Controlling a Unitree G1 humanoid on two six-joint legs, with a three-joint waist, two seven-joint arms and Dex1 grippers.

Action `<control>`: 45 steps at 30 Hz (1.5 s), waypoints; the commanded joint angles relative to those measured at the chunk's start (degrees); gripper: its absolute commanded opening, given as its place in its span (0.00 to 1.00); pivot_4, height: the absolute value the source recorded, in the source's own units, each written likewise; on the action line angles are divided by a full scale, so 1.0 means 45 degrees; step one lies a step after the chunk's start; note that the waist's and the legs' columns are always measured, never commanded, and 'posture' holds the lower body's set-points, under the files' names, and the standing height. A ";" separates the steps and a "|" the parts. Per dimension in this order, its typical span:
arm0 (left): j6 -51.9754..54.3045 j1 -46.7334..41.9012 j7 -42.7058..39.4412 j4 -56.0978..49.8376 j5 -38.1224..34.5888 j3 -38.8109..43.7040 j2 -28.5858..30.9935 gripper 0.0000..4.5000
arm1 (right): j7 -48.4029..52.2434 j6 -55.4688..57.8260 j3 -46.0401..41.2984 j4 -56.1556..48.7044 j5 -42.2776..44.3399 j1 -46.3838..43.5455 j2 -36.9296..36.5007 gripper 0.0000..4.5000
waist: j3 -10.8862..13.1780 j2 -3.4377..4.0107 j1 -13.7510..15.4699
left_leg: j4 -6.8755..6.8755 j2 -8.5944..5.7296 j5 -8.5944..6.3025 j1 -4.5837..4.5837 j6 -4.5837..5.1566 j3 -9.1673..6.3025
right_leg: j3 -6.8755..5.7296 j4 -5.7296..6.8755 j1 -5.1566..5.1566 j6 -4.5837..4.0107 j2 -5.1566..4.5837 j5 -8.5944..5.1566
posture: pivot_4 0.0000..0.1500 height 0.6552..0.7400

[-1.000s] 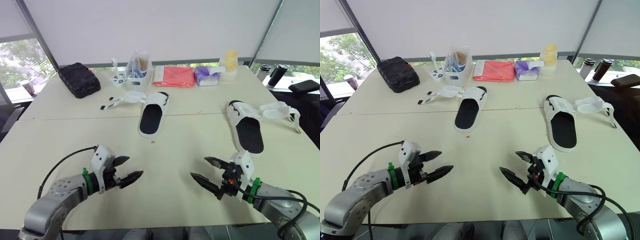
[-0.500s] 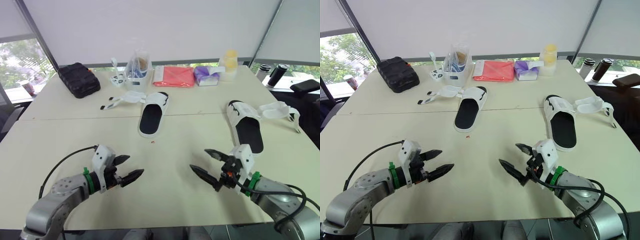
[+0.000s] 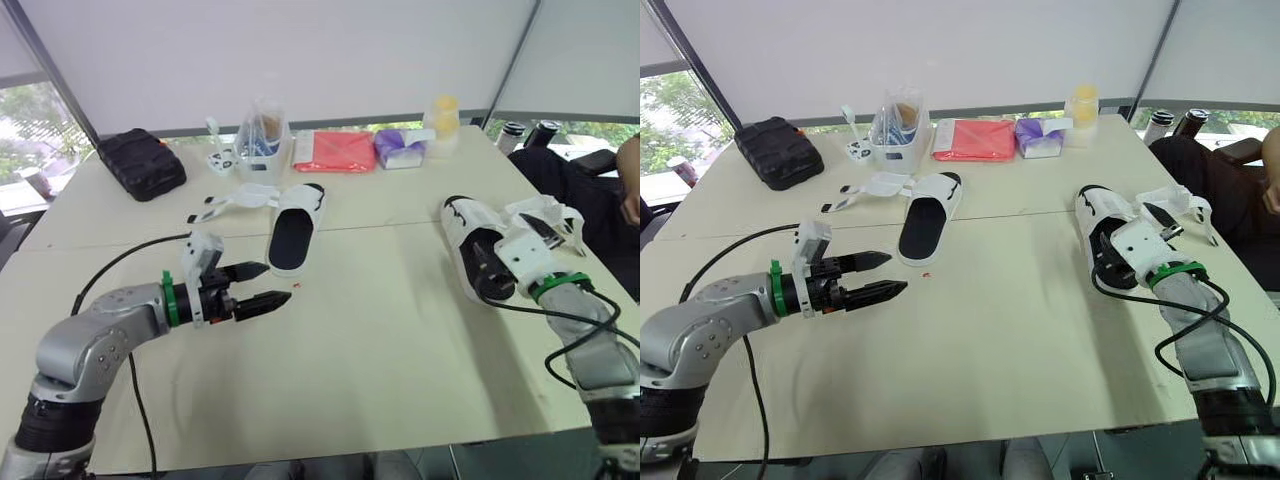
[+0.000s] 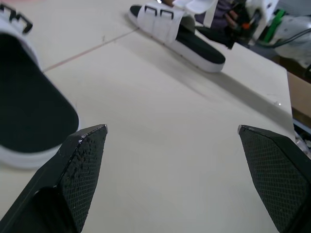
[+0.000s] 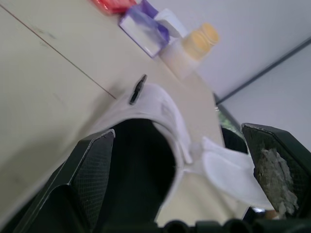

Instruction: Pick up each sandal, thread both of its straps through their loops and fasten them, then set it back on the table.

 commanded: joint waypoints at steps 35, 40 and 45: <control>-0.0129 0.0975 0.1147 -0.1538 -0.0199 -0.0014 -0.0255 1.00 | -0.3958 -1.2184 0.6931 0.8798 -0.5473 -0.7237 -0.0564 0.02 | -0.0004 -0.0031 -0.0312 | -0.0015 0.0019 0.0002 0.0004 -0.0014 0.0098 | 0.0118 0.0032 -0.0067 -0.0012 0.0050 0.0028 | 1.00 1.00; -0.0023 0.0551 0.0253 -0.0927 -0.0255 -0.0135 0.0437 1.00 | -0.2880 -1.5460 0.6853 0.5395 -0.5938 -0.5918 -0.1967 0.02 | 0.0000 -0.0027 -0.0220 | 0.0001 0.0020 -0.0002 -0.0003 -0.0019 0.0099 | 0.0126 0.0034 -0.0069 -0.0008 0.0063 0.0028 | 1.00 1.00; 0.0031 0.0116 0.0058 -0.0593 -0.0098 -0.0593 0.0303 1.00 | -0.3143 -1.6573 0.7044 0.4899 -0.7779 -0.6850 -0.0620 0.02 | 0.0004 -0.0036 -0.0397 | 0.0022 0.0033 0.0005 0.0028 -0.0027 0.0140 | 0.0157 0.0045 -0.0056 0.0000 0.0079 0.0035 | 1.00 1.00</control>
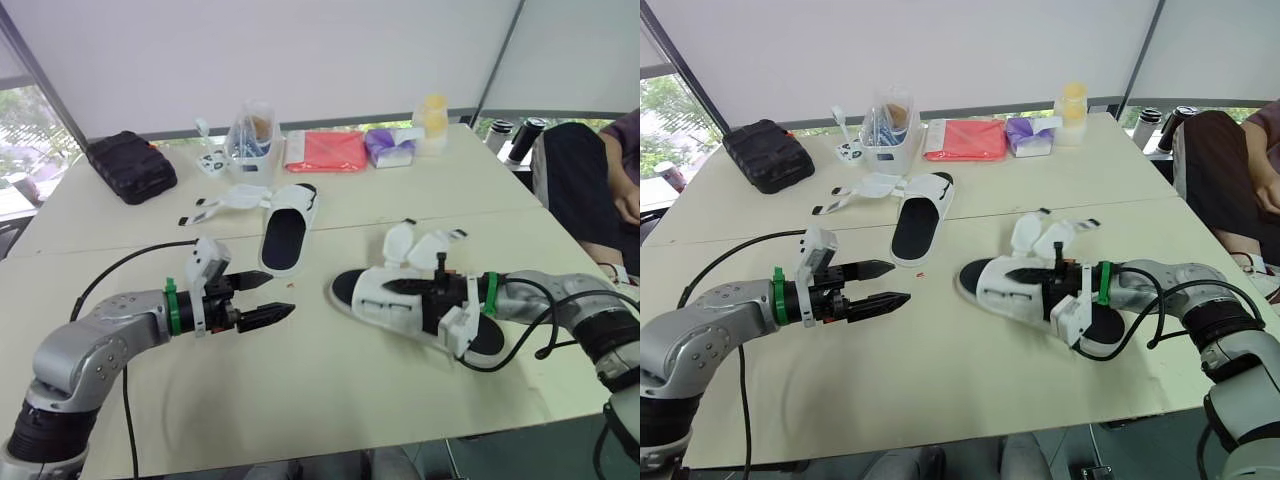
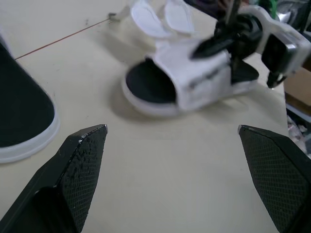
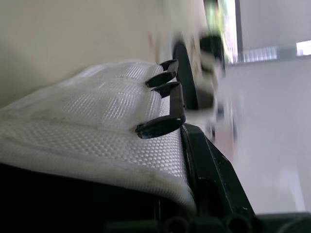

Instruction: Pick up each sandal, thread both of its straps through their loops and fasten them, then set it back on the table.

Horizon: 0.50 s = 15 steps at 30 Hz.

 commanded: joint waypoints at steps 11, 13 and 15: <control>0.0247 -0.0014 0.0163 -0.0549 -0.0252 -0.0212 -0.0431 1.00 | -0.2542 -0.1771 0.1184 0.0597 -0.4458 -0.2342 0.2491 0.02 | 0.0000 -0.0008 -0.0167 | -0.0025 0.0024 0.0006 -0.0026 -0.0012 0.0013 | 0.0021 0.0010 -0.0051 -0.0032 0.0029 0.0018 | 1.00 1.00; 0.0221 0.0059 0.0182 -0.0585 -0.0224 -0.0204 -0.0471 1.00 | -0.2246 -0.1958 0.1455 0.1583 -0.4138 -0.2696 0.2726 0.17 | -0.0001 -0.0010 -0.0243 | -0.0026 0.0025 0.0006 -0.0016 -0.0013 0.0025 | 0.0032 0.0017 -0.0051 -0.0034 0.0030 0.0019 | 1.00 1.00; 0.0197 0.0151 0.0156 -0.0615 -0.0198 -0.0192 -0.0510 1.00 | -0.2212 -0.1976 0.1652 0.1952 -0.4219 -0.2869 0.2743 0.34 | -0.0002 -0.0012 -0.0250 | -0.0024 0.0059 0.0007 -0.0011 -0.0013 0.0052 | 0.0041 0.0013 -0.0050 -0.0053 0.0058 0.0032 | 1.00 1.00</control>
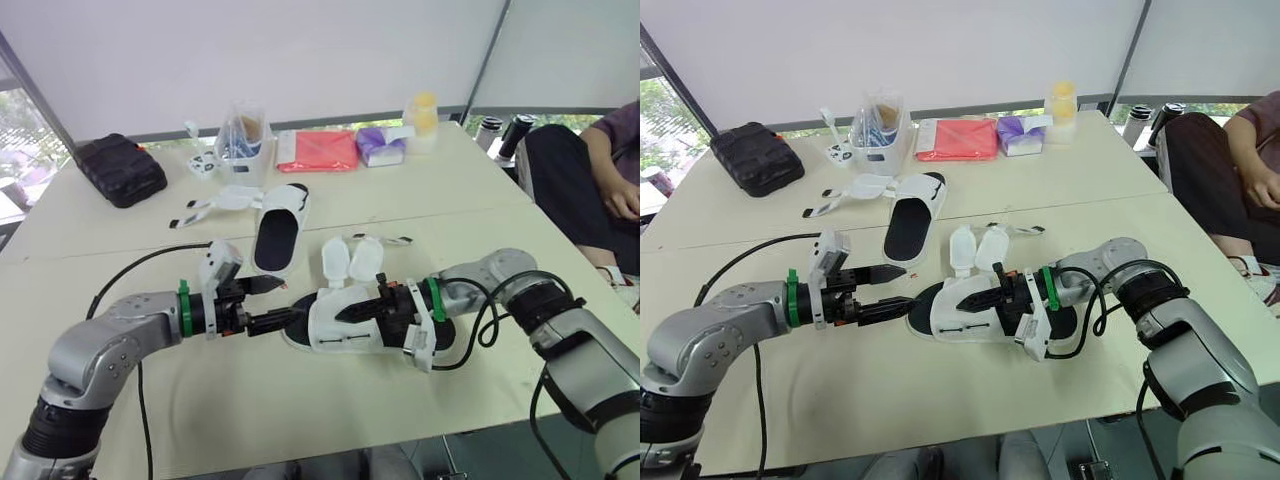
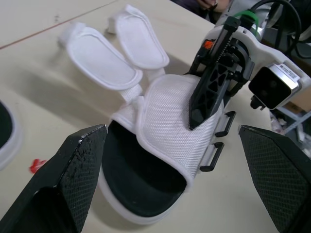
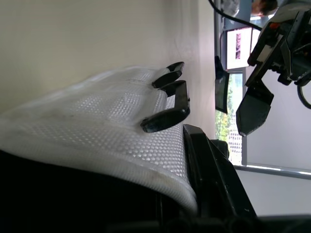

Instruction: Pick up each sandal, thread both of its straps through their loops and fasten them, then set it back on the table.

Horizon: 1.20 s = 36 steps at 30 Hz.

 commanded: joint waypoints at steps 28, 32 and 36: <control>-0.6545 -0.2371 -0.5883 0.5834 0.5640 -0.4007 -0.0235 0.01 | 0.6376 0.6805 -0.4450 -0.3149 1.1689 0.5511 -0.4735 1.00 | -0.0006 -0.0014 0.0306 | 0.0025 0.0118 -0.0023 0.0015 0.0026 0.0189 | 0.0169 -0.0028 -0.0020 -0.0029 0.0127 0.0050 | 1.00 1.00; -0.6653 -0.2501 -0.6108 0.5916 0.5934 -0.4435 -0.0713 0.01 | 0.8769 1.4727 -0.5473 -0.5816 1.6859 0.6273 -0.2741 1.00 | -0.0011 -0.0036 0.0277 | 0.0036 0.0146 -0.0055 0.0016 0.0083 0.0188 | 0.0173 -0.0042 -0.0015 -0.0025 0.0139 0.0098 | 1.00 1.00; -0.6520 -0.2463 -0.6244 0.5714 0.6016 -0.4530 -0.0973 0.01 | 0.8455 2.2254 -0.7321 -0.8336 2.1459 0.5964 -0.1204 1.00 | -0.0009 -0.0029 0.0417 | 0.0066 0.0149 -0.0057 -0.0015 0.0088 0.0174 | 0.0170 -0.0041 -0.0033 -0.0024 0.0141 0.0129 | 1.00 1.00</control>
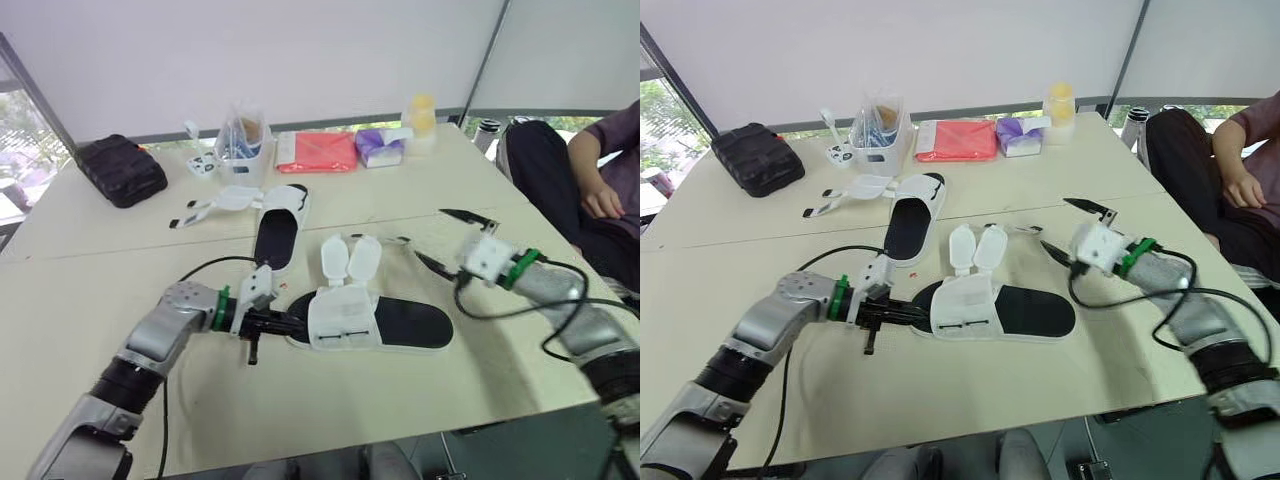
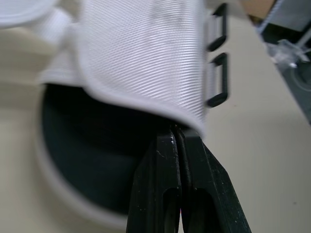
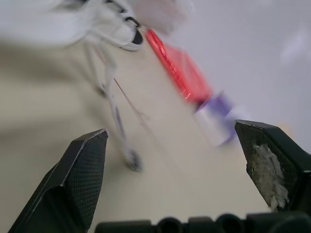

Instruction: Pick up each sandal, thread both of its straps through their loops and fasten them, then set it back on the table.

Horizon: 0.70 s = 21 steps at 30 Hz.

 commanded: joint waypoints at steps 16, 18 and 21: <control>-0.0496 0.0234 0.0261 -0.0392 0.0817 -0.0158 -0.0558 0.01 | -0.3429 1.7021 -0.5743 -0.1553 1.2517 -0.2002 0.1911 1.00 | -0.0002 0.0004 0.0307 | 0.0001 -0.0013 -0.0020 -0.0030 0.0037 0.0003 | -0.0010 -0.0072 -0.0001 0.0025 -0.0016 0.0043 | 1.00 1.00; -0.0876 0.0289 0.0401 -0.0307 0.1184 -0.0309 -0.0708 0.01 | -0.3749 1.7175 -0.5759 -0.1394 1.2394 -0.2011 0.2349 1.00 | -0.0003 0.0003 0.0304 | 0.0002 -0.0012 -0.0020 -0.0030 0.0037 0.0006 | -0.0010 -0.0072 0.0000 0.0029 -0.0016 0.0046 | 1.00 1.00; -0.1272 0.0257 0.0530 -0.0132 0.1594 -0.0402 -0.0864 0.01 | -0.4166 1.7268 -0.5908 -0.0862 1.2032 -0.2184 0.2880 1.00 | -0.0007 0.0006 0.0298 | 0.0004 -0.0012 -0.0020 -0.0024 0.0037 0.0009 | -0.0009 -0.0072 0.0005 0.0034 -0.0016 0.0049 | 1.00 1.00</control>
